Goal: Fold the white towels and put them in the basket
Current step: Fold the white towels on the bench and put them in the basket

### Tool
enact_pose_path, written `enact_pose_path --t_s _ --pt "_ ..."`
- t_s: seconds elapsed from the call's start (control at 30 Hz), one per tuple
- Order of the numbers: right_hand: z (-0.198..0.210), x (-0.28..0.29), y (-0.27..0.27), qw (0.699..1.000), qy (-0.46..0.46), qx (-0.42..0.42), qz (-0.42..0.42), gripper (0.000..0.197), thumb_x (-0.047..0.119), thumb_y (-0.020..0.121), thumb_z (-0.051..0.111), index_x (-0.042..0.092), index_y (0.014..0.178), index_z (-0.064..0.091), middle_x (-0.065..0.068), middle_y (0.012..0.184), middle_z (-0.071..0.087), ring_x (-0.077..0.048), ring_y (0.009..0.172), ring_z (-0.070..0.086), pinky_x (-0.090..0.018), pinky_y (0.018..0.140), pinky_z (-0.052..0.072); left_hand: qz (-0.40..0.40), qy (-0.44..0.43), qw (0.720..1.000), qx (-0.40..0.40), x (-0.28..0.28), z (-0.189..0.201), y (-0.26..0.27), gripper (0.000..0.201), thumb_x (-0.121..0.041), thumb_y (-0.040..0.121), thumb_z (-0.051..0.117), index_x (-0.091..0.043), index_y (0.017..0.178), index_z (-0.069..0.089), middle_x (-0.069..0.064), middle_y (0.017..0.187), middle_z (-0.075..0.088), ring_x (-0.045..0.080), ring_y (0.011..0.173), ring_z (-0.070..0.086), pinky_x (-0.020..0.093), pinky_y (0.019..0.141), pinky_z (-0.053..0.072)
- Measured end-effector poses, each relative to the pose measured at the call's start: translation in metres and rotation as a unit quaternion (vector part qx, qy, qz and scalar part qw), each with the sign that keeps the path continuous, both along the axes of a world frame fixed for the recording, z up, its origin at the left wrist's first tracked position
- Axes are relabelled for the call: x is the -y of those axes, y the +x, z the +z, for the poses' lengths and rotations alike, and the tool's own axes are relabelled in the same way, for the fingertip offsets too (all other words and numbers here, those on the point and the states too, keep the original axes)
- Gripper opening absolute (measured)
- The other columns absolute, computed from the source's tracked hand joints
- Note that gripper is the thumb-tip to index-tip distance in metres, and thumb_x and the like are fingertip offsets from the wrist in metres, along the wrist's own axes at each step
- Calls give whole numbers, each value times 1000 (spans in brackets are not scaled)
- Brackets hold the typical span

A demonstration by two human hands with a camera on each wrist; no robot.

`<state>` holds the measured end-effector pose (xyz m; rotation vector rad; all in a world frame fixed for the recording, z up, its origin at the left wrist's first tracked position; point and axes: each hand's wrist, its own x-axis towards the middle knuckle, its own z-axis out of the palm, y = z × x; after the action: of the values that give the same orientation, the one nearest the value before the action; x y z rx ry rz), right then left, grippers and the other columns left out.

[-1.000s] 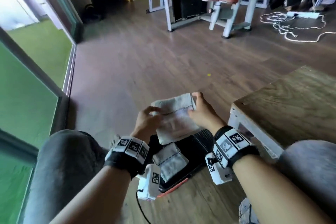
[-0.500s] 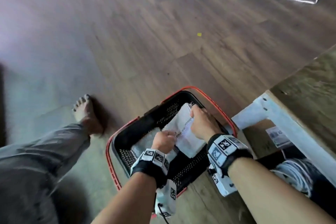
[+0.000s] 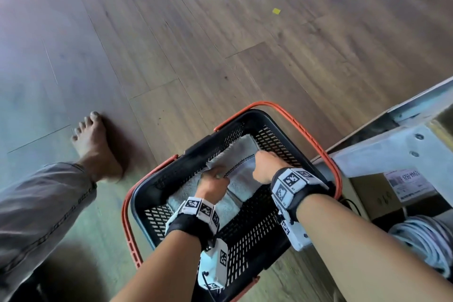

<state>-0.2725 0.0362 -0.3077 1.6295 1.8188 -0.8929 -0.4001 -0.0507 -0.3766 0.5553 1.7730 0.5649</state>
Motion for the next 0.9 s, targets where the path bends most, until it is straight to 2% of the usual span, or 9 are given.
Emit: enact_pose_path --t_s 0.13,0.23,0.3,0.47,0.57,0.67,0.73,0.8,0.9 --pt "-9 5 1 1000 -20 15 -2 47 9 96 46 8 143 44 -14 153 40 -34 136 45 -42 106 41 20 11 1000 -7 2 0 2 44 -7 85 55 -19 128 60 5 115 67 14 65 58 21 54 45" --pt "-16 9 3 999 -30 38 2 57 6 97 43 12 153 31 -10 165 13 -36 147 27 -49 118 30 10 5 1000 15 3 4 6 50 -6 87 58 -19 135 53 -2 122 59 16 87 64 31 78 56" --pt "-20 10 4 998 -37 57 8 61 6 97 43 12 155 26 -8 165 8 -36 148 25 -50 117 28 -1 -10 999 35 0 4 9 54 -8 87 62 -15 139 49 2 132 57 22 108 61 38 94 54" --pt "-25 4 13 995 -72 62 14 58 9 95 45 14 152 36 -12 163 21 -36 141 39 -46 110 40 27 -12 998 54 -4 6 16 41 -7 86 66 -3 125 56 6 100 64 22 84 61 49 89 54" --pt "-25 1 15 997 -62 47 19 47 13 95 47 6 141 48 -17 147 46 -36 129 51 -42 100 45 -16 -10 1000 -1 -3 4 15 48 -3 89 54 -5 136 48 9 117 62 18 89 60 33 80 56" --pt "-26 1 15 997 -57 38 23 47 12 94 46 6 140 48 -17 144 50 -36 126 54 -42 97 47 -52 -24 998 -21 -2 5 17 54 -2 90 49 -6 143 40 14 132 57 14 89 61 21 71 51" --pt "-26 2 15 998 -56 31 21 45 12 94 46 7 139 49 -16 143 50 -36 124 55 -41 94 47 -43 -31 998 -28 -1 7 21 60 -4 86 50 -8 145 40 16 130 58 23 98 64 28 75 56" --pt "-25 3 17 998 -50 24 13 45 12 94 45 7 139 49 -16 142 51 -35 124 55 -41 94 47 -36 -39 998 -34 -3 9 23 60 -6 83 52 -7 143 43 14 127 59 30 107 63 39 89 56" --pt "-17 5 21 999 -37 8 2 44 12 94 46 7 137 51 -16 139 54 -36 122 56 -41 95 47 -97 -91 991 -12 -5 19 24 52 -11 94 53 -4 143 38 11 131 55 23 114 59 34 101 49"
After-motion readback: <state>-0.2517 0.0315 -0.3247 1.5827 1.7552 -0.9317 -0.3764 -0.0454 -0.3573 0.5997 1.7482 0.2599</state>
